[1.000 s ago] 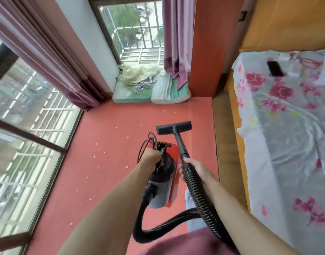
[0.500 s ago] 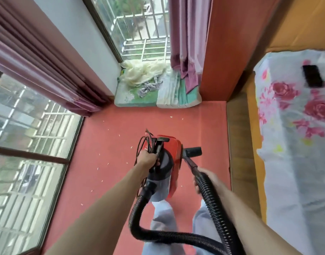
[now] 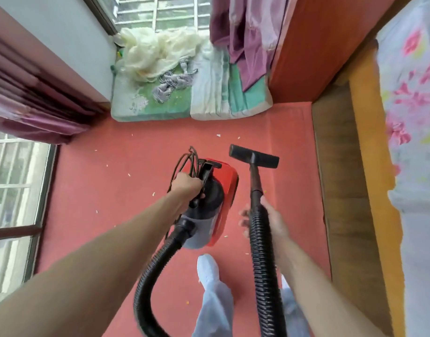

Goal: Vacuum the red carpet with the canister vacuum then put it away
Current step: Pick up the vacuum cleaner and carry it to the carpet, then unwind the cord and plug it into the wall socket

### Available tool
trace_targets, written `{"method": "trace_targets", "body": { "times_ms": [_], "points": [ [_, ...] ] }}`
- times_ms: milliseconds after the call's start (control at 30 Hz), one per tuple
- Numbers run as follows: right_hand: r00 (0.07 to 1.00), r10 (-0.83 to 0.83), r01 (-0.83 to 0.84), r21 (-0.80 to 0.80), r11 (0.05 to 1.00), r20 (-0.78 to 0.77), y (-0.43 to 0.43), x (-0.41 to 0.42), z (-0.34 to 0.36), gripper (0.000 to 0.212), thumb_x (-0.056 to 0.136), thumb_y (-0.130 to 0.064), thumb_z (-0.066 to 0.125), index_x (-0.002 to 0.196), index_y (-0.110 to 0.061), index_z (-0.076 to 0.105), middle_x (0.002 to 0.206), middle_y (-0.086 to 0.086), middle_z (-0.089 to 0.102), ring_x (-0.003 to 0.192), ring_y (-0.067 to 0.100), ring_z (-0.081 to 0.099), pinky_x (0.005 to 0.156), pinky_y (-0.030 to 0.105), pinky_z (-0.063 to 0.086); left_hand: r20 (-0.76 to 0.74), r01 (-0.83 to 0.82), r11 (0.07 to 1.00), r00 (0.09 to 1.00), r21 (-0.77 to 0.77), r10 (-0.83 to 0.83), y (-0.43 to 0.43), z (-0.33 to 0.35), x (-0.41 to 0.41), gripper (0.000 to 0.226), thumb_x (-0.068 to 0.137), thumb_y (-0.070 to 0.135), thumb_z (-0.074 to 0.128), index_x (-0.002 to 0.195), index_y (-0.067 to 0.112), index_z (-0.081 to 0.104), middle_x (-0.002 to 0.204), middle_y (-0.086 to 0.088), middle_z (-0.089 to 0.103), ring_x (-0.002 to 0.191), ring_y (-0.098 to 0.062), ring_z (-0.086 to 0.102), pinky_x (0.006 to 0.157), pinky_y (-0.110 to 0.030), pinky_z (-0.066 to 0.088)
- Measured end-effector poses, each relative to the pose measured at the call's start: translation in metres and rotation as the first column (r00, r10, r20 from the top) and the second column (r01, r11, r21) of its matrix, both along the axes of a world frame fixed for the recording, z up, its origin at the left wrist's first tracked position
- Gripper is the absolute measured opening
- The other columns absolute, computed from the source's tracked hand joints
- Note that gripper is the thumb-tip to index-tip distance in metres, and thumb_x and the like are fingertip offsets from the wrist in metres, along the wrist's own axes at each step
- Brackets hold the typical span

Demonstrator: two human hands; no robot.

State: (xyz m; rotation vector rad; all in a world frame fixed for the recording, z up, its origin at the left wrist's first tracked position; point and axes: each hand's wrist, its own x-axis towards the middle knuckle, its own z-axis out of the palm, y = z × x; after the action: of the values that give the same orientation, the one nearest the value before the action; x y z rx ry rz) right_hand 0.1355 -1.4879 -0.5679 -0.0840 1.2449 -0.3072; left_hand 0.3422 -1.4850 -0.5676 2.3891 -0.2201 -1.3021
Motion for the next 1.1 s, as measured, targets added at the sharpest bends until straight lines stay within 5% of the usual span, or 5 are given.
{"method": "trace_targets", "body": {
  "times_ms": [300, 467, 633, 833, 1100],
  "points": [
    [0.923, 0.280, -0.327, -0.152, 0.933, -0.265, 0.066, 0.080, -0.169, 0.051, 0.098, -0.047, 0.047, 0.089, -0.001, 0.067, 0.079, 0.013, 0.071, 0.059, 0.022, 0.060, 0.043, 0.023, 0.041, 0.105, 0.338, 0.941, 0.935, 0.017, -0.338, -0.007, -0.184, 0.050, 0.027, 0.087, -0.003, 0.052, 0.104, 0.005, 0.070, 0.085, -0.020, 0.070, 0.065, -0.025, 0.058, 0.057, -0.030, 0.051],
    [0.893, 0.447, -0.449, -0.135, 0.883, -0.047, 0.128, 0.085, -0.218, 0.016, 0.095, -0.013, 0.056, 0.107, -0.006, 0.063, 0.088, 0.006, 0.058, 0.077, 0.016, 0.061, 0.078, 0.039, 0.060, 0.164, 0.316, 0.947, 0.933, 0.052, -0.320, 0.019, -0.251, 0.081, 0.015, 0.089, 0.004, 0.058, 0.076, 0.012, 0.062, 0.086, -0.015, 0.064, 0.076, -0.028, 0.061, 0.068, -0.033, 0.051],
    [0.829, 0.558, -0.552, -0.095, 0.828, 0.047, 0.156, 0.076, -0.207, 0.040, 0.096, -0.015, 0.057, 0.134, -0.026, 0.051, 0.127, 0.008, 0.055, 0.119, 0.020, 0.060, 0.081, 0.018, 0.056, 0.156, 0.337, 0.933, 0.922, 0.125, -0.354, 0.052, -0.270, 0.079, 0.014, 0.095, 0.019, 0.057, 0.095, 0.007, 0.065, 0.092, -0.017, 0.063, 0.091, -0.035, 0.066, 0.083, -0.039, 0.056],
    [0.731, 0.679, -0.667, -0.139, 0.732, 0.066, 0.166, 0.081, -0.176, 0.033, 0.094, -0.031, 0.058, 0.126, -0.033, 0.064, 0.131, -0.013, 0.053, 0.098, 0.014, 0.071, 0.099, 0.030, 0.049, 0.113, 0.268, 0.952, 0.952, 0.145, -0.285, 0.099, -0.258, 0.095, 0.023, 0.092, 0.021, 0.063, 0.107, 0.004, 0.071, 0.094, -0.013, 0.069, 0.098, -0.036, 0.069, 0.086, -0.040, 0.056],
    [0.839, 0.542, -0.540, -0.041, 0.840, 0.057, 0.168, 0.084, -0.129, 0.027, 0.096, -0.016, 0.058, 0.119, -0.006, 0.067, 0.118, 0.009, 0.070, 0.109, 0.024, 0.066, 0.080, 0.044, 0.059, 0.069, 0.270, 0.962, 0.961, -0.040, -0.267, 0.104, -0.166, 0.124, 0.019, 0.099, 0.016, 0.059, 0.094, -0.001, 0.066, 0.071, -0.008, 0.071, 0.044, -0.009, 0.063, 0.042, -0.016, 0.048]
  ]
}}
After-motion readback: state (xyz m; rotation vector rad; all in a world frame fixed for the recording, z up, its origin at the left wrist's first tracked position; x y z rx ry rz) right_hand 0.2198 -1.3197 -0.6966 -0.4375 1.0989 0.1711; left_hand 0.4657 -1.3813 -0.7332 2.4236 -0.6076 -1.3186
